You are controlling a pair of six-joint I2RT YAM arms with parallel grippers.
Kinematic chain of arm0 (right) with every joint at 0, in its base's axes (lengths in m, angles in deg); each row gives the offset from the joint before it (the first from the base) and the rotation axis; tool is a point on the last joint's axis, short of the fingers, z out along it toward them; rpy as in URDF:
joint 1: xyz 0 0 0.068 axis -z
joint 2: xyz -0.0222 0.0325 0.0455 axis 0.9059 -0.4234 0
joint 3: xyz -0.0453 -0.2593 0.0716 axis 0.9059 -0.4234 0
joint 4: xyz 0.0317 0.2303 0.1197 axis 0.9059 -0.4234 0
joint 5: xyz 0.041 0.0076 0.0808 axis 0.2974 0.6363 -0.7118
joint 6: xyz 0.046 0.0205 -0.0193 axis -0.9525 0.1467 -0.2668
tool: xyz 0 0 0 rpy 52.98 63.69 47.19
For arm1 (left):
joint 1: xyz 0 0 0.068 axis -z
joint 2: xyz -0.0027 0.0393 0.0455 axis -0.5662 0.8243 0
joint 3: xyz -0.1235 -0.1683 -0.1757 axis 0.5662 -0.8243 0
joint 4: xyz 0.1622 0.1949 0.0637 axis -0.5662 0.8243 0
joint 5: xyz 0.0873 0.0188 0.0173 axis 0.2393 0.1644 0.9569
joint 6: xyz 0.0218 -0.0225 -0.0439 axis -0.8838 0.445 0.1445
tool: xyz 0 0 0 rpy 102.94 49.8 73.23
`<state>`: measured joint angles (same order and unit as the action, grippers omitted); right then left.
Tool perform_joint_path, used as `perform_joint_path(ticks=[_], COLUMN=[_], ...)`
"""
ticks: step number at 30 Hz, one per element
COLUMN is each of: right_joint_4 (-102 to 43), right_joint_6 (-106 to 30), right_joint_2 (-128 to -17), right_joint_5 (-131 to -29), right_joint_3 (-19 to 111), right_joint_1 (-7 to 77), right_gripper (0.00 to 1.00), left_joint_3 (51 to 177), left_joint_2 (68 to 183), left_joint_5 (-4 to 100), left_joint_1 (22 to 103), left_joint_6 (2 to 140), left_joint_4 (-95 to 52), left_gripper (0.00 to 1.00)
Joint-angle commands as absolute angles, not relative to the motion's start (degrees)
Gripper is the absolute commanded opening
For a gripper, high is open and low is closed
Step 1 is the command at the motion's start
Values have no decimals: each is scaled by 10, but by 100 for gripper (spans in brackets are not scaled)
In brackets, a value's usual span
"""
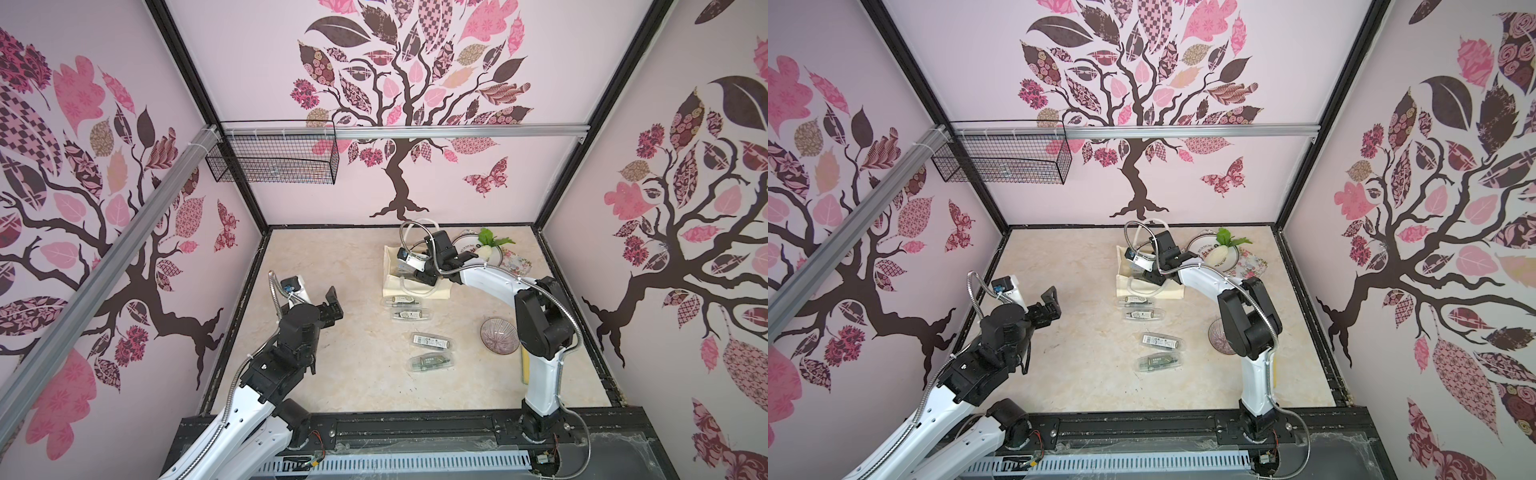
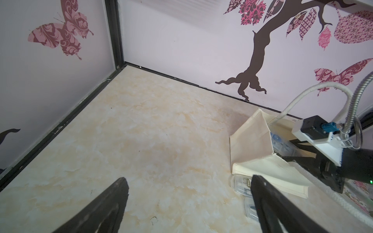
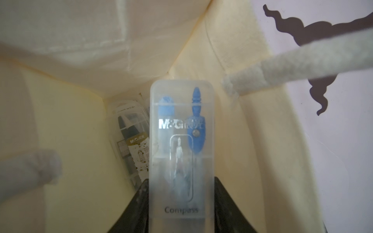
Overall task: Put the compass set into the canvas bag
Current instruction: Place the compass set in the canvas bag.
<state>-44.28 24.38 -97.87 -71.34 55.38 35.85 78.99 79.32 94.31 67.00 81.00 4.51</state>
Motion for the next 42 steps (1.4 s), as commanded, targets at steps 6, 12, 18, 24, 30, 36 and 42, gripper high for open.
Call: perform_joint_path(ticks=[6,12,18,24,30,36,42], right_joint_4=[-454,-442,-433,-410,-367,-303,-255], right_joint_6=[260,262,268,254,223,165,95], right_joint_2=[-1021,-1029,-1034,-1011,-954,-885,-816], right_joint_5=[-693,-682,-672,-669,-678,-674,-681], right_joint_3=[577,573,571,564,542,512,487], right_joint_1=[359,360,360,360,359,360,360], right_gripper=[46,49,58,65,71,89,100], left_joint_3=[794,801,806,812,808,809,818], left_joint_2=[792,807,811,812,823,835,852], left_joint_5=[928,916,912,903,881,870,857], left_joint_1=[668,668,669,668,669,668,669], left_joint_6=[808,814,814,807,790,779,773], left_joint_4=[28,34,39,41,31,29,29], left_gripper=[97,97,97,97,97,97,97])
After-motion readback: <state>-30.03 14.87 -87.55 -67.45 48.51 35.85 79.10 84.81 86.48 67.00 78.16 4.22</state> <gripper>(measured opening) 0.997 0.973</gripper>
